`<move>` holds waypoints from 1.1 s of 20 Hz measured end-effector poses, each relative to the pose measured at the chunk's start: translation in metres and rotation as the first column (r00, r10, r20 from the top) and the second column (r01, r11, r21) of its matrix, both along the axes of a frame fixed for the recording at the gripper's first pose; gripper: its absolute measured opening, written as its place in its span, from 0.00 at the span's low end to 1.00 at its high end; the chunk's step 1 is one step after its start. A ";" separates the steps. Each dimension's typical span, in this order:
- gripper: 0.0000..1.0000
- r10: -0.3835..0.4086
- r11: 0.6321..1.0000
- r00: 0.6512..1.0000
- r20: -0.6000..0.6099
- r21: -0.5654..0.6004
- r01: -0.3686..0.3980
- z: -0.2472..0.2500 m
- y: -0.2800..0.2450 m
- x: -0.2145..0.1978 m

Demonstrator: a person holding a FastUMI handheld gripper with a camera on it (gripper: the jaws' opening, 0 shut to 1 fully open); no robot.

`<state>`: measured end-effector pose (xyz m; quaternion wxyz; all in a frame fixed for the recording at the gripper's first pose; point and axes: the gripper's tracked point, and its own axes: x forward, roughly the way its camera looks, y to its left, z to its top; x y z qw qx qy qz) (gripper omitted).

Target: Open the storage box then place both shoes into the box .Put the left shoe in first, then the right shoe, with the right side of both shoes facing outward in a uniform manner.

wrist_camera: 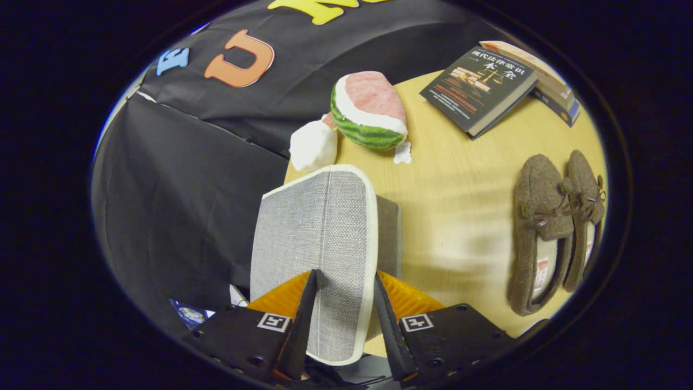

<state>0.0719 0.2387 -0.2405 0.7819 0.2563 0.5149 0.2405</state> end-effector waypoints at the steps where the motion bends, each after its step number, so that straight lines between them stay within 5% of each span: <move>1: 0.60 0.000 1.000 1.000 -0.014 0.009 0.000 0.002 -0.001 -0.002; 4: 0.41 -0.024 1.000 1.000 -0.017 -0.017 0.023 0.004 -0.007 0.000; 10: 0.35 0.011 0.999 0.999 -0.035 -0.046 -0.012 0.014 -0.007 -0.017; 11: 0.21 0.010 0.999 0.999 -0.035 -0.039 -0.011 0.007 -0.003 -0.019; 17: 0.14 0.048 0.998 0.999 -0.008 -0.029 -0.048 0.033 -0.007 -0.023; 19: 0.01 0.043 0.999 0.999 -0.025 -0.030 -0.044 0.030 -0.002 -0.020; 22: 0.01 0.051 0.998 0.999 -0.007 -0.040 -0.052 0.041 0.004 -0.021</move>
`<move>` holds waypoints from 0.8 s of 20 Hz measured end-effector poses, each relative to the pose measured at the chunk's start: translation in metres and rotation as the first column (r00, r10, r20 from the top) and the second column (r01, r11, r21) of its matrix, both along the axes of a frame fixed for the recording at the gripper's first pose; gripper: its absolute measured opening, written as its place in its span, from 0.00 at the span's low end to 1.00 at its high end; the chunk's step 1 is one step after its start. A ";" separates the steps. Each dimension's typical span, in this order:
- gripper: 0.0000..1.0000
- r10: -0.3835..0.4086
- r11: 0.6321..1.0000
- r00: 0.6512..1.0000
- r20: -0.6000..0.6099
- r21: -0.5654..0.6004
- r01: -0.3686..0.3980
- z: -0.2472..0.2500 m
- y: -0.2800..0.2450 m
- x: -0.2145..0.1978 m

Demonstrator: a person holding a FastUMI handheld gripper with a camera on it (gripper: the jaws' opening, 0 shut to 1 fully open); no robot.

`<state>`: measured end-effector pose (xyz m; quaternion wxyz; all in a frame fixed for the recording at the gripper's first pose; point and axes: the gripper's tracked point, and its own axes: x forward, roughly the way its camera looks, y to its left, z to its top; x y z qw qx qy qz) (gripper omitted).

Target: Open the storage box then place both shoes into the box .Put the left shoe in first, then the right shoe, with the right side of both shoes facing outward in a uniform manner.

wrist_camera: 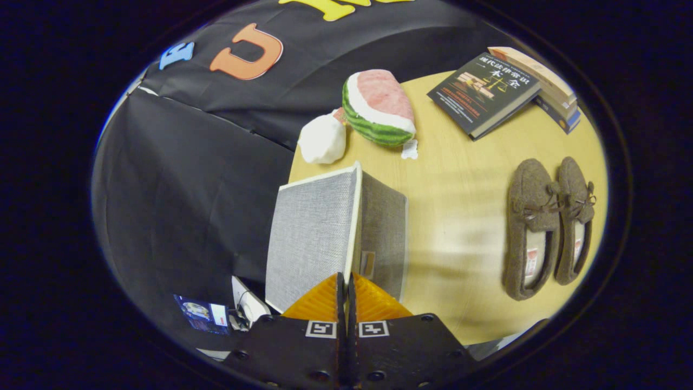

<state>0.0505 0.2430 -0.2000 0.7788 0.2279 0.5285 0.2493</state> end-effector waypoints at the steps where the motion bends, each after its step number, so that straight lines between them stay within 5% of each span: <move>1: 0.01 0.002 1.000 1.000 0.010 -0.005 -0.002 0.006 0.002 0.000; 9: 0.00 0.020 0.998 0.996 0.089 0.057 -0.025 0.099 0.045 0.001; 16: 0.01 0.105 0.990 0.982 0.155 0.076 -0.117 0.152 0.129 -0.010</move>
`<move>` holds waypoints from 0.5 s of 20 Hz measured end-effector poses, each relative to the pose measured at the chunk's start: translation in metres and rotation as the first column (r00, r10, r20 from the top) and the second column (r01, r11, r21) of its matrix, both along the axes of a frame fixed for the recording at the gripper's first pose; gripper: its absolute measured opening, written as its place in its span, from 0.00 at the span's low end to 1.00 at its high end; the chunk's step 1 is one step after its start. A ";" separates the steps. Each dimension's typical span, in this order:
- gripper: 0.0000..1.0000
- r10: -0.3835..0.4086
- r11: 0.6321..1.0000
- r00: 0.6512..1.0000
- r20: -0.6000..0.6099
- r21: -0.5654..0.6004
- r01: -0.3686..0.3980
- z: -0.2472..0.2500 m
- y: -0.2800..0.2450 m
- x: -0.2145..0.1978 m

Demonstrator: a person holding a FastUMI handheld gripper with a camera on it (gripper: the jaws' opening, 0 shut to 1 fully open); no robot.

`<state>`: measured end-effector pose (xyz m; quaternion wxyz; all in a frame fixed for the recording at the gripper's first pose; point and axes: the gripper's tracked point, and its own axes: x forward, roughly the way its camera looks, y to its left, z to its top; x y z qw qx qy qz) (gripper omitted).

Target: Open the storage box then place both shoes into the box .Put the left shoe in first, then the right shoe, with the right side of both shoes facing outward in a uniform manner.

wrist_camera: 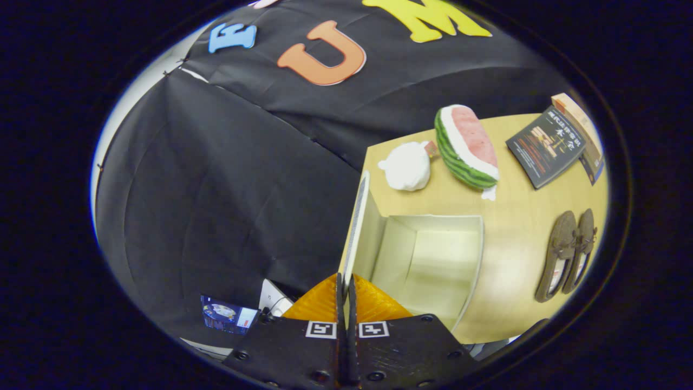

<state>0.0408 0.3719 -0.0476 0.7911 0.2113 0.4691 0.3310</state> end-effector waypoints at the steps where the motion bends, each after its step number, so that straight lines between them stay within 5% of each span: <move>1: 0.01 0.007 1.000 1.000 0.006 0.001 -0.007 0.005 0.014 0.000; 5: 0.08 0.034 0.999 0.998 0.048 0.027 -0.036 0.022 0.056 -0.003; 10: 0.73 0.075 0.996 0.991 0.111 0.038 -0.080 0.032 0.069 -0.007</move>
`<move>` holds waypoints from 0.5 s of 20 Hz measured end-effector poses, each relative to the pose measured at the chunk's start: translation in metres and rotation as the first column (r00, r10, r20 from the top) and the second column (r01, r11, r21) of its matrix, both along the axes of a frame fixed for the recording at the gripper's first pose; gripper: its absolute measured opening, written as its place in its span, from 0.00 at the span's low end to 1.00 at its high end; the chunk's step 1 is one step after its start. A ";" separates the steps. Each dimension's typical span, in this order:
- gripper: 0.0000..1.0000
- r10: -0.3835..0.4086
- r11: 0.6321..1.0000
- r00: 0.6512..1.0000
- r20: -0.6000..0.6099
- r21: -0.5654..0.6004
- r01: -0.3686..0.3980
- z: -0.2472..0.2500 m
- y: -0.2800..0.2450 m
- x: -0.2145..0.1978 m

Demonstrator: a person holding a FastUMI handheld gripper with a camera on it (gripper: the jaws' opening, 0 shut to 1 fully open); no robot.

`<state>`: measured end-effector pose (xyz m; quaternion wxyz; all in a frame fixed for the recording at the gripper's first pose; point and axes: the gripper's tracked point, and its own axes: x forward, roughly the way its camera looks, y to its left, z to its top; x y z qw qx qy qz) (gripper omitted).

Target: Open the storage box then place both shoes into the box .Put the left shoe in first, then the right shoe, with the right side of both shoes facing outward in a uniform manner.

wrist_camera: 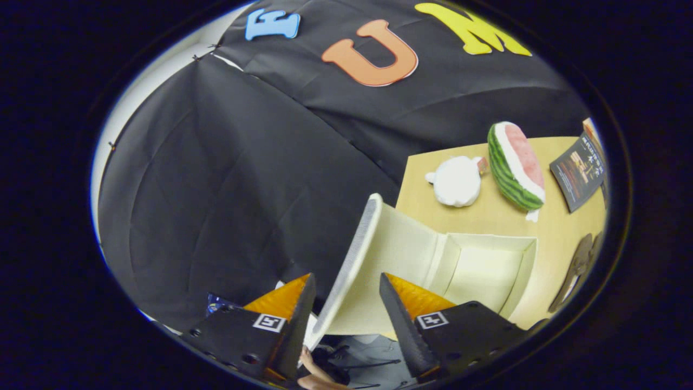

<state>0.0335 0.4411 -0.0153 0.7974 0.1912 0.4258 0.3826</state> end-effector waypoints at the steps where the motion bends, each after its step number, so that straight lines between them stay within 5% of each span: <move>1: 0.81 -0.001 1.000 1.000 0.005 -0.008 0.001 -0.001 -0.003 -0.001; 4: 0.95 -0.019 1.000 1.000 0.012 -0.023 0.019 -0.006 -0.016 0.004; 10: 0.96 -0.054 0.991 0.998 0.036 -0.118 0.058 -0.044 -0.085 0.018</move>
